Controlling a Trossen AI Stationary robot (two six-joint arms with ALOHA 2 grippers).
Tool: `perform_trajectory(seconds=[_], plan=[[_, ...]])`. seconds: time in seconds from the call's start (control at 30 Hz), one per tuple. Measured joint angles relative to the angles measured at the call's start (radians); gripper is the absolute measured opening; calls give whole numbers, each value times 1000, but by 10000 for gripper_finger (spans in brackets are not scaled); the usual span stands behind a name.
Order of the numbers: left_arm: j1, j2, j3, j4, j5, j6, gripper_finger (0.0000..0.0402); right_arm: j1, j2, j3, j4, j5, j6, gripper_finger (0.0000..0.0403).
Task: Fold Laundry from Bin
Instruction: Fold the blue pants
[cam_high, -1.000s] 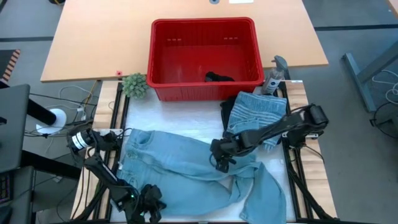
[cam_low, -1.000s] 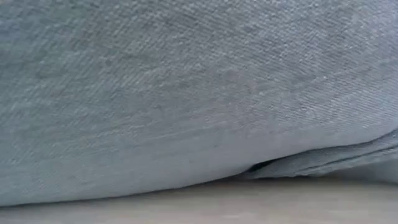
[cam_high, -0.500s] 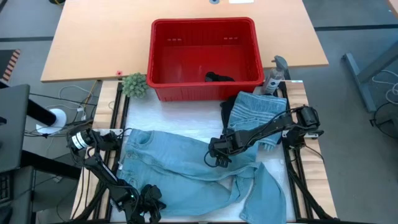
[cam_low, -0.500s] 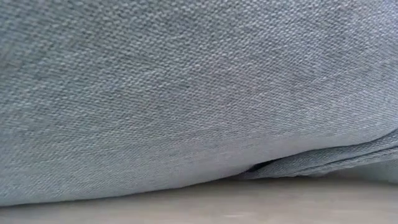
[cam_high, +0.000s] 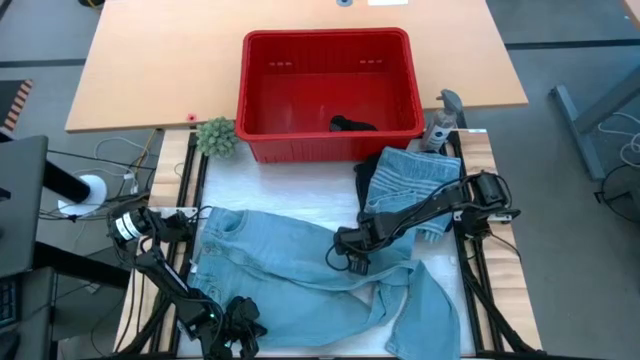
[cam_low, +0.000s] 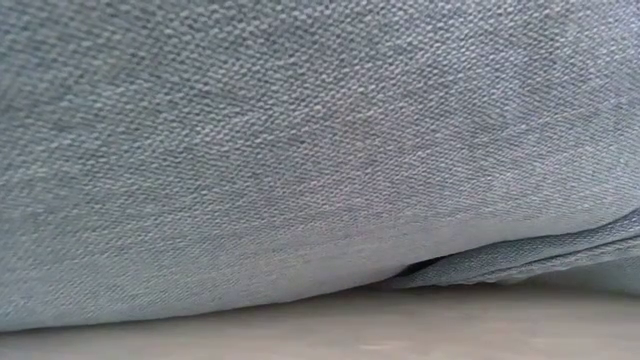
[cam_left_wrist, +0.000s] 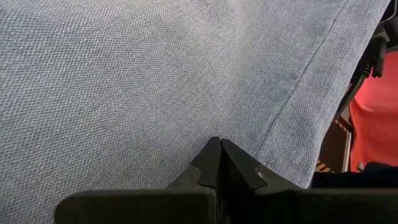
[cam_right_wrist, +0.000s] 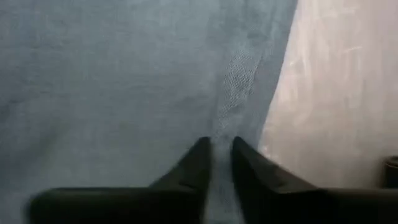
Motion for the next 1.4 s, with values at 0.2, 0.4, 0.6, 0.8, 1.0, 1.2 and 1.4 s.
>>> perform_trajectory(seconds=[0.2, 0.4, 0.6, 0.8, 1.0, 1.2, 1.4], plan=[[0, 0, 0, -8, 0, 0, 0, 1, -10, 24, -54, 9, 0, 25], [0, 0, 0, -18, -8, 7, 0, -37, -21, 141, -232, 106, -39, 24], [0, 0, 0, -20, -10, 7, 0, -95, -21, 299, -410, 249, -110, 24], [0, 0, -1, -20, -8, 19, 0, -191, -21, 360, -533, 357, -123, 24], [-5, 1, -2, -11, -7, 30, 0, -279, -21, 361, -633, 389, -106, 24], [-6, 1, -2, -4, -8, 29, 0, -312, -21, 378, -614, 304, -176, 45], [16, -32, -3, 13, 8, 11, 0, -294, -22, 430, -537, 231, -232, 148]])
